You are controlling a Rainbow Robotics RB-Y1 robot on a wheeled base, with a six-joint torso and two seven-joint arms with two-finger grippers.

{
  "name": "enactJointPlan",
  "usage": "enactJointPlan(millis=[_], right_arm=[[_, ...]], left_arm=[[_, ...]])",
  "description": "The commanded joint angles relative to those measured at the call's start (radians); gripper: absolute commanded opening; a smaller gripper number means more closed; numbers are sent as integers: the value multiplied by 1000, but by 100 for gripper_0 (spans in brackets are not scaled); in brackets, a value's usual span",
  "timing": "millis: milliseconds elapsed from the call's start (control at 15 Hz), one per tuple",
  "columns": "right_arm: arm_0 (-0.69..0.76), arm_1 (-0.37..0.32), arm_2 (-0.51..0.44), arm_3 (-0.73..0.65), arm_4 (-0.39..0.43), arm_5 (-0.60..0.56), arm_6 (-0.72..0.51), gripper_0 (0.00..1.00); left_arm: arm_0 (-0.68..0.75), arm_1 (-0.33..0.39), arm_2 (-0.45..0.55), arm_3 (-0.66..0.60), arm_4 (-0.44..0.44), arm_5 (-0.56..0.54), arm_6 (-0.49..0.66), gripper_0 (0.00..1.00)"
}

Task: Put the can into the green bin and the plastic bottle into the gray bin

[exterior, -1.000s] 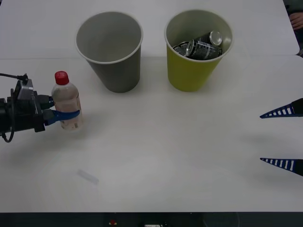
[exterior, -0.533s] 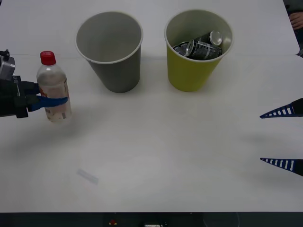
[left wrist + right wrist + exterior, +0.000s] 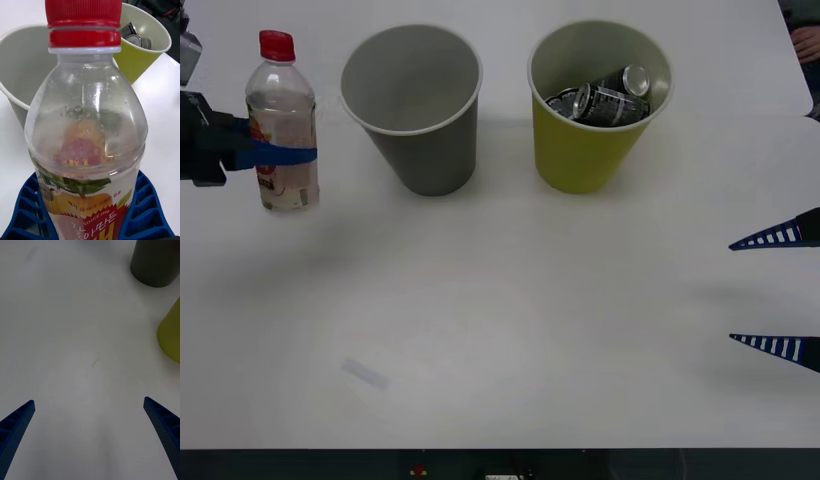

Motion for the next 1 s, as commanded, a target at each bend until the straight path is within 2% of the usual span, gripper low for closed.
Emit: enactJointPlan(millis=[67, 333, 533, 667, 800, 1000], right_arm=[[0, 0, 0, 0, 0, 0, 0, 100], [0, 0, 0, 0, 0, 0, 0, 100], [0, 0, 0, 0, 0, 0, 0, 100], [0, 0, 0, 0, 0, 0, 0, 100], [0, 0, 0, 0, 0, 0, 0, 100], [0, 0, 0, 0, 0, 0, 0, 100]], left_arm=[[-126, 6, -30, -3, -80, -61, 113, 0], [-317, 37, -182, -6, -166, -61, 309, 0], [-448, 37, -317, -5, -287, -52, 358, 0], [-517, 37, -400, -5, -347, -46, 439, 0], [-586, 28, -484, 14, -398, -21, 459, 0], [-690, -28, -538, 141, -413, -19, 456, 0]])
